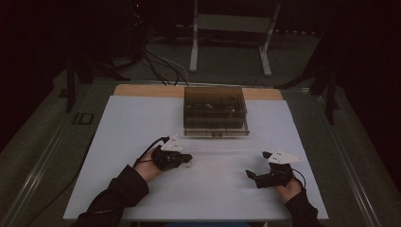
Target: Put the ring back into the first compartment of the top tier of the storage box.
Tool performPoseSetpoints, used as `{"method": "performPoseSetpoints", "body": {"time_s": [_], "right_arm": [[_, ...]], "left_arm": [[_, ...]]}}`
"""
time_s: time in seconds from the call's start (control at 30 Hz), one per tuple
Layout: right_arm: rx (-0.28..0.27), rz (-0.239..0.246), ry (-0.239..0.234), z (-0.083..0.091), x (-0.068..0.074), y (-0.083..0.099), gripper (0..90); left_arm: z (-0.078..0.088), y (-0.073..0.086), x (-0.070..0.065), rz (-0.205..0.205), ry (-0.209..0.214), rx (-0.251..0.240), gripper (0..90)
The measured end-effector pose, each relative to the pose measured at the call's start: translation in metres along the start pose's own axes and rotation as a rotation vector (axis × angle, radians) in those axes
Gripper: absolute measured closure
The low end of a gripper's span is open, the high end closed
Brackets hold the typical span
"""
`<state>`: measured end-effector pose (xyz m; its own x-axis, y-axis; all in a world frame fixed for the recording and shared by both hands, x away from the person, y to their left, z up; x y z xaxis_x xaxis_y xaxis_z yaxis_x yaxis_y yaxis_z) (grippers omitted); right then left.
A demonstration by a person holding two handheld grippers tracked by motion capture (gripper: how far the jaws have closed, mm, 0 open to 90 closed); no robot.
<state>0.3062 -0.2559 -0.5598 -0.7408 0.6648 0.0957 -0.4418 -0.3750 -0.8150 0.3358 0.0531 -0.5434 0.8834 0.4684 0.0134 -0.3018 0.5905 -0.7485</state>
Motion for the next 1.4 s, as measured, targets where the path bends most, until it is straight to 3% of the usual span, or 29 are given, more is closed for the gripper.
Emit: {"method": "performPoseSetpoints", "body": {"time_s": [0.47,1.4], "right_arm": [[0.0,0.0,-0.001,0.0,0.0,0.0,0.4],[0.0,0.0,0.0,0.0,0.0,0.0,0.4]], "left_arm": [[0.005,-0.015,-0.007,-0.009,0.033,-0.036,90.0],[0.012,-0.033,-0.003,-0.012,0.023,-0.087,90.0]]}}
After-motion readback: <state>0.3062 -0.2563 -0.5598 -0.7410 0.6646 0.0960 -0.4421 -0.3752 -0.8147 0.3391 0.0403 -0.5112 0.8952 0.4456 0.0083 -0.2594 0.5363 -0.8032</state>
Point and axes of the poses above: each handheld gripper's, and its own axes: z roughly backward along the jaws, y roughly out of its underside, x roughly to its left, the point moved 6 cm from there along -z, roughly forward along the jaws, and after that the axes turned 6 degrees about -y, right-handed, at the moved point
